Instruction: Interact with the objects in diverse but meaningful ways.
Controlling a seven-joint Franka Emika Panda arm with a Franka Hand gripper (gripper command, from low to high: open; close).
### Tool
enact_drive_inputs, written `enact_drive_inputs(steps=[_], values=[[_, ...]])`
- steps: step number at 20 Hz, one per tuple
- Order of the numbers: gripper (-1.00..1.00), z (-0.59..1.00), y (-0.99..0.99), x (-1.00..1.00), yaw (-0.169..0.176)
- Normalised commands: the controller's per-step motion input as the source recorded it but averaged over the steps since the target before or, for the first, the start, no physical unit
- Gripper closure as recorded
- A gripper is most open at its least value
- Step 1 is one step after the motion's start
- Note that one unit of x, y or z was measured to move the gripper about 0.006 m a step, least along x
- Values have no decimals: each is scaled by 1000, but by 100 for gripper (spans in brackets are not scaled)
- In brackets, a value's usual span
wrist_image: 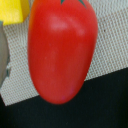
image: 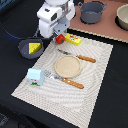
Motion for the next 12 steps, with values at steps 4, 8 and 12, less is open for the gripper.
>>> enact_drive_inputs(steps=[4, 8, 12], values=[[-100, -331, 34, 0, 0], [100, -316, 21, 0, 0], [100, -251, 6, 33, 0]])
